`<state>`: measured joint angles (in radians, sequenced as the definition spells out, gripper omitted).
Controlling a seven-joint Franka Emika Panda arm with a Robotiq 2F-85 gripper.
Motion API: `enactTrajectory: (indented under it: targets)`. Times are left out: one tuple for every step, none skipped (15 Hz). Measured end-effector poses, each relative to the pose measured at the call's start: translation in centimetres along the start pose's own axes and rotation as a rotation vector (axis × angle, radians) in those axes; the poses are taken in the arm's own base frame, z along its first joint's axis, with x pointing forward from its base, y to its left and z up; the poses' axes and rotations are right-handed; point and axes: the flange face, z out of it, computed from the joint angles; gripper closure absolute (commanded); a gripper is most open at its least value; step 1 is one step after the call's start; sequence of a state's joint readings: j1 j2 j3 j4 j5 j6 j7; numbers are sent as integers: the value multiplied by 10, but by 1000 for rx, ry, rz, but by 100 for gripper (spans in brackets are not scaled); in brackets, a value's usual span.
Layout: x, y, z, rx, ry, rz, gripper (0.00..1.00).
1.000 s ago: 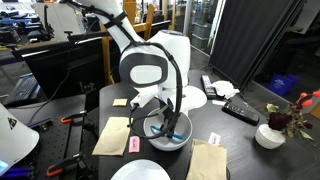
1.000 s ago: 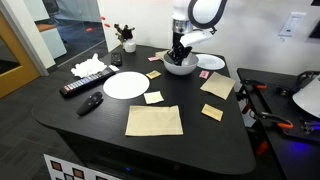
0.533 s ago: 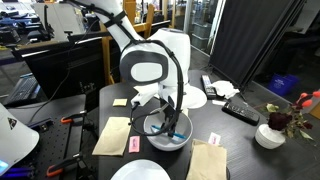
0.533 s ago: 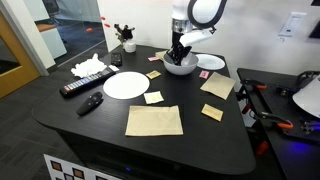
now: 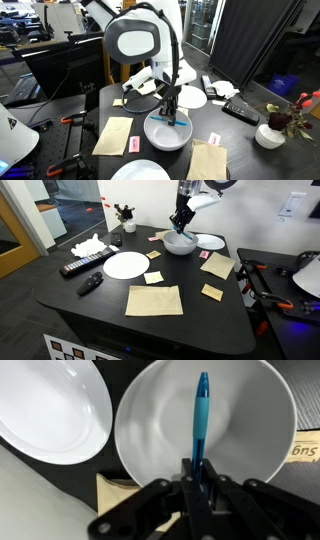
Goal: Remove the green pen from the grey bowl
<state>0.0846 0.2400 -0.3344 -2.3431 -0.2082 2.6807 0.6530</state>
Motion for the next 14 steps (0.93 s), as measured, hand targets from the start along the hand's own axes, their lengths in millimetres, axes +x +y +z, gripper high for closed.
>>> enactTrajectory:
  targets:
    - [-2, 1, -10, 3, 13, -18, 97]
    - [-3, 1, -21, 6, 25, -36, 97]
    - [-5, 1, -31, 10, 35, -53, 97]
    - [-8, 1, -42, 14, 47, -72, 97]
    - [-11, -1, -53, 22, 59, -88, 97]
    - [-15, -4, -63, 27, 68, -107, 97]
    - [-20, -7, -72, 30, 74, -125, 97]
    - [-25, -10, -81, 32, 77, -142, 97]
    - [-32, -14, -88, 33, 75, -156, 97]
    - [-39, -17, -96, 34, 74, -168, 97]
    - [-48, -21, -102, 34, 70, -179, 97]
    - [-57, -25, -107, 34, 66, -184, 97]
    - [-67, -29, -113, 36, 61, -188, 97]
    - [-77, -32, -117, 37, 55, -186, 97]
